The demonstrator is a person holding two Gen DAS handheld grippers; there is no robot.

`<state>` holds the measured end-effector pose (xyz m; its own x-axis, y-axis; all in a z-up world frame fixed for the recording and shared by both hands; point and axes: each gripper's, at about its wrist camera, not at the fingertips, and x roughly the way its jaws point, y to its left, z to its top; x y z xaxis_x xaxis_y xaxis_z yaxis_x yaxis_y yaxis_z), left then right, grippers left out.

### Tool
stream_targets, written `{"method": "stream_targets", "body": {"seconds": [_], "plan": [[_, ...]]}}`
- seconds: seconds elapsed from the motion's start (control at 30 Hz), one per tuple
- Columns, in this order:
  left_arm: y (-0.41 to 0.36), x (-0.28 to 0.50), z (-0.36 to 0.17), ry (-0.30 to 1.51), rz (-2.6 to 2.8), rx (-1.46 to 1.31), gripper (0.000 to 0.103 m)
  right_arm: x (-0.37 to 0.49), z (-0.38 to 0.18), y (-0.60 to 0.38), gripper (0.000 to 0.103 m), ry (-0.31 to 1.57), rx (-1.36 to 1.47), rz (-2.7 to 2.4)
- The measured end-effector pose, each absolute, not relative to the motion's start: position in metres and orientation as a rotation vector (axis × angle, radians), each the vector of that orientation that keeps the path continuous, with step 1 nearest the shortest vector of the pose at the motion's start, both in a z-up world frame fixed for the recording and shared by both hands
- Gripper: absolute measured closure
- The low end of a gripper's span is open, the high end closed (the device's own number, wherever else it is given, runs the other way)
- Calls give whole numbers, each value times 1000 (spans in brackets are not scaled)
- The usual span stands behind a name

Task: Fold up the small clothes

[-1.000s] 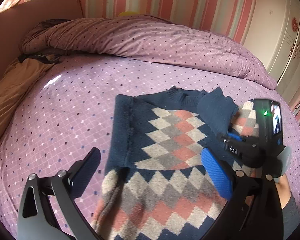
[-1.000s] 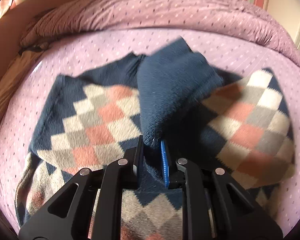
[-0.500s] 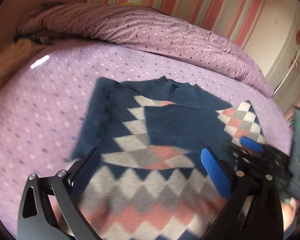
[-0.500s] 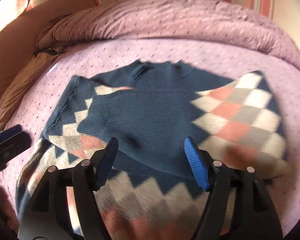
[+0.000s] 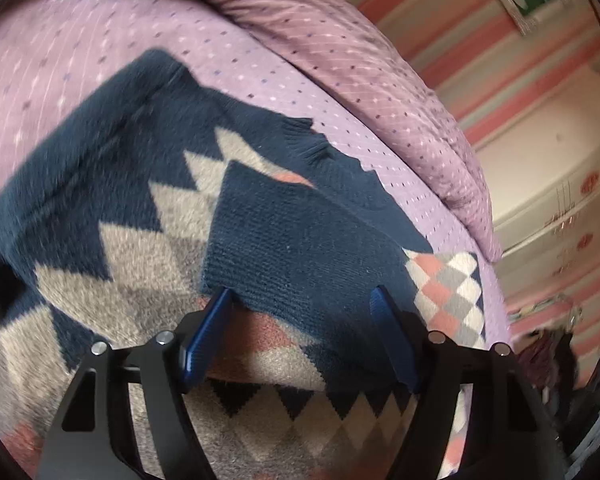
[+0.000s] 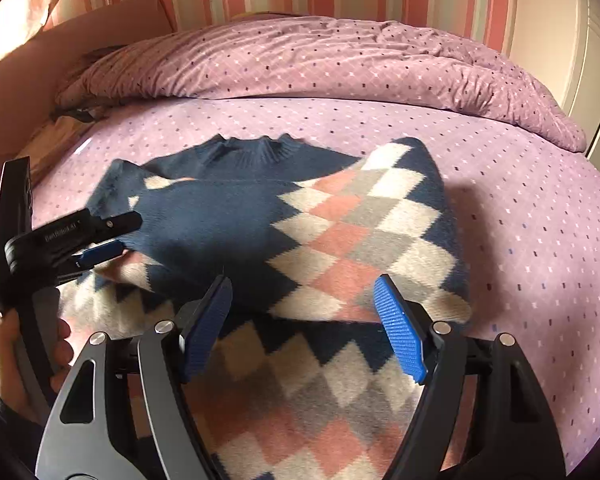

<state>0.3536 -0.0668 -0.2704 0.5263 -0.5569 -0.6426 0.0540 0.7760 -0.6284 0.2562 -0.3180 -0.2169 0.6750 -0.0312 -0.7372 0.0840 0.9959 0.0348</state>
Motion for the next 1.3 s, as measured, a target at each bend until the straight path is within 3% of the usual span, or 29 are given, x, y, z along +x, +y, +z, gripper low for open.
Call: {"method": "stream_targets", "body": {"seconds": [0.07,0.37,0.4,0.43,0.47,0.63,0.77,0.93,1.3], "plan": [[-66,354,-272,973,-362,-574,45,256,-220,-322,28,839,77,-65],[-62,359,-279,956,-328,-585,45,249,-227,-330,28,848,116,-82],[-66,364,-280,959,-324,-560,49,249,-227,-329,28,850,109,-86],[-68,367,-280,965,-313,-532,79,249,-227,-331,28,854,101,-90],[-70,372,-281,981,-311,-502,94,249,-227,-331,28,856,97,-95],[-78,370,-270,971,-292,-339,95,243,-225,-339,28,858,98,-126],[-92,361,-228,846,-272,-49,95,240,-220,-343,28,851,97,-148],[-63,370,-200,792,-263,122,95,239,-220,-341,28,855,90,-167],[-43,367,-266,897,-241,296,94,256,-228,-331,28,900,62,-210]]}}
